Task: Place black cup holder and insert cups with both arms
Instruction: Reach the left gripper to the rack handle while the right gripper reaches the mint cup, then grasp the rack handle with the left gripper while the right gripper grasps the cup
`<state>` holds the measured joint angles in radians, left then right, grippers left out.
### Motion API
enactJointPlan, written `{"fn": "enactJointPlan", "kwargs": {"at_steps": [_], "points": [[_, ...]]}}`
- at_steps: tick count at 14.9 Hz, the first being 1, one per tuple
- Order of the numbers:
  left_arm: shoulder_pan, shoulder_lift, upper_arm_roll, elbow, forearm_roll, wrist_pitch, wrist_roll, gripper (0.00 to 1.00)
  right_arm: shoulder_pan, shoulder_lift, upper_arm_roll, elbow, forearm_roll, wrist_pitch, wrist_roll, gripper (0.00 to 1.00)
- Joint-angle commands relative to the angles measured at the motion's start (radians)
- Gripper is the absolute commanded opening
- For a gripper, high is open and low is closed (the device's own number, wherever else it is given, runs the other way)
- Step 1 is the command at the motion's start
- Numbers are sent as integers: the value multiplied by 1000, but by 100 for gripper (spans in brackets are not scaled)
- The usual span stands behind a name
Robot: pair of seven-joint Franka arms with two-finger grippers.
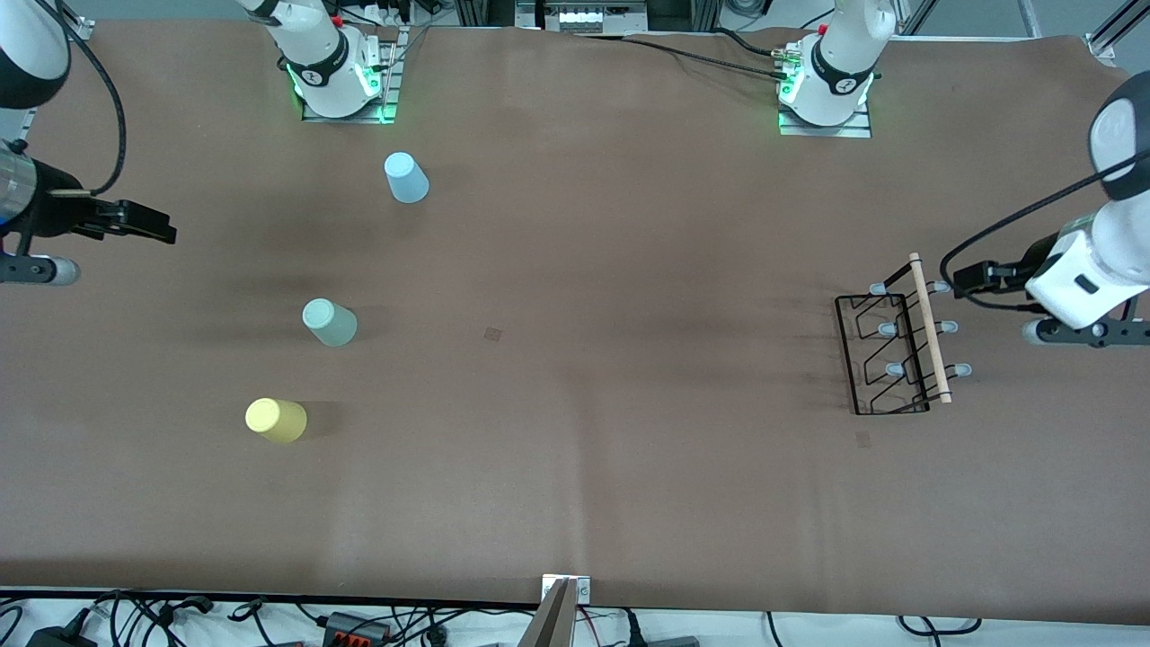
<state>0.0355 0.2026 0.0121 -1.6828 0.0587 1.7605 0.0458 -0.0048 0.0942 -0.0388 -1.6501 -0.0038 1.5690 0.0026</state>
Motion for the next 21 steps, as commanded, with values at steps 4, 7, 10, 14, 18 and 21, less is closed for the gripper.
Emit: {"fn": "enactJointPlan", "kwargs": {"at_steps": [4,7,10,14,18,21], "points": [[12,-20,-4,-237,17,301,22,95,32,-30,2,-137,10,106,16,100],[23,-23,-4,-342,17,436,26,88,86,-19,0,-184,8,167,42,100],[24,-22,-4,-406,17,508,25,73,123,-25,0,-333,8,359,109,100],[23,-15,-6,-413,15,516,26,45,158,-19,0,-439,10,523,178,100],[24,-8,-6,-411,15,513,25,14,166,33,2,-471,11,649,201,100],[26,-8,-6,-410,15,513,20,1,178,70,0,-470,11,666,223,100]]}}
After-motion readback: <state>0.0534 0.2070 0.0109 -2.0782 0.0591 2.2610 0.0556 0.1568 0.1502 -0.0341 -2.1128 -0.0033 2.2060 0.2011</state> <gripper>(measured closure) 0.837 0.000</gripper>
